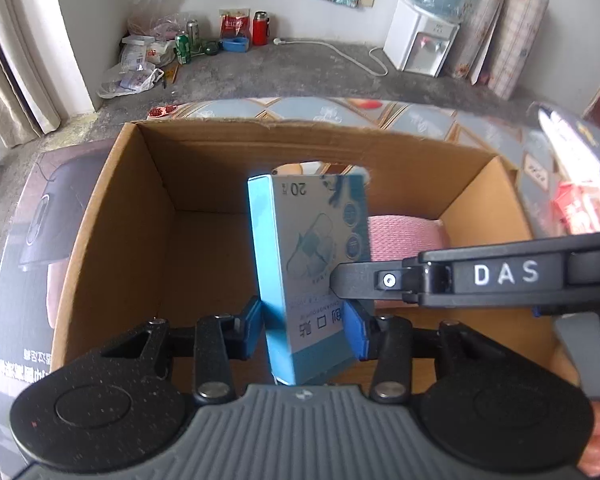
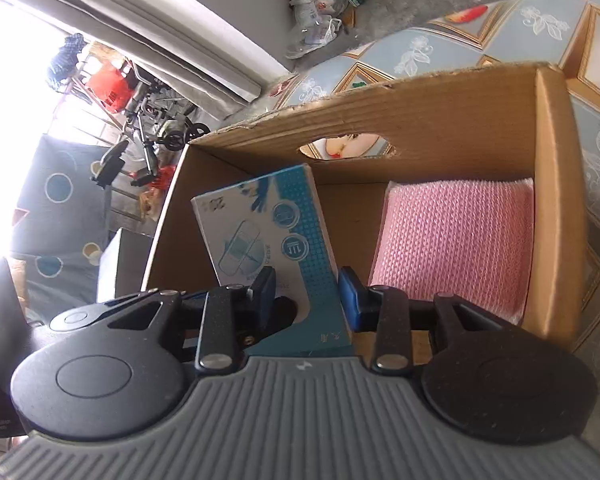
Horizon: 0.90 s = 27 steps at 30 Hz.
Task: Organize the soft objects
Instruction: 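Place the bandage box in the cardboard box beside the pink pad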
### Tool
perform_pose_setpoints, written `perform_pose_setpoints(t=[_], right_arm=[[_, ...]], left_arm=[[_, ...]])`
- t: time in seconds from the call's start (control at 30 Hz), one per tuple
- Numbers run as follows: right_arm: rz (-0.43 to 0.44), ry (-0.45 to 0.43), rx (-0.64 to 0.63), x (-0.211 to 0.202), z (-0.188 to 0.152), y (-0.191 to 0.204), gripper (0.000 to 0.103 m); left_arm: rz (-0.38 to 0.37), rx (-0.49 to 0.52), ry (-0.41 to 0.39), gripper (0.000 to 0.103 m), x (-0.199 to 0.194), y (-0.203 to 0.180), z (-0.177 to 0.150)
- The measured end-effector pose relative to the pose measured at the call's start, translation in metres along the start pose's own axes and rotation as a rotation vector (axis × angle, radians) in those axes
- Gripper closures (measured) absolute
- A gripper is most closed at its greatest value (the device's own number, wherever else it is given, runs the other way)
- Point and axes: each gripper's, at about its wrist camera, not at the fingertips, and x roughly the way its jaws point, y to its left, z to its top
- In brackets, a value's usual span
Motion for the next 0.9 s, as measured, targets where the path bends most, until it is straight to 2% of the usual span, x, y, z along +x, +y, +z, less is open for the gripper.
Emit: perform_pose_setpoints(t=[0.2, 0.4, 0.47, 0.73, 0.9], right_arm=[[0.012, 0.008, 0.003, 0.004, 0.002, -0.001, 0.068], [0.019, -0.026, -0.015, -0.011, 0.003, -0.001, 0.067], [0.018, -0.041, -0.027, -0.017, 0.004, -0.001, 0.067], [0.028, -0.073, -0.061, -0.03, 0.008, -0.001, 0.067], [0.034, -0.092, -0.089, -0.033, 0.005, 0.005, 0.067]], left_arm=[[0.023, 0.013, 0.072, 0.06, 0.031, 0.003, 0.012], [0.016, -0.018, 0.064, 0.059, 0.037, 0.01, 0.014], [0.034, -0.028, 0.069, 0.059, 0.041, 0.011, 0.016], [0.075, -0.1, 0.071, 0.058, 0.039, 0.027, 0.023], [0.052, -0.165, 0.127, 0.058, 0.056, 0.034, 0.028]])
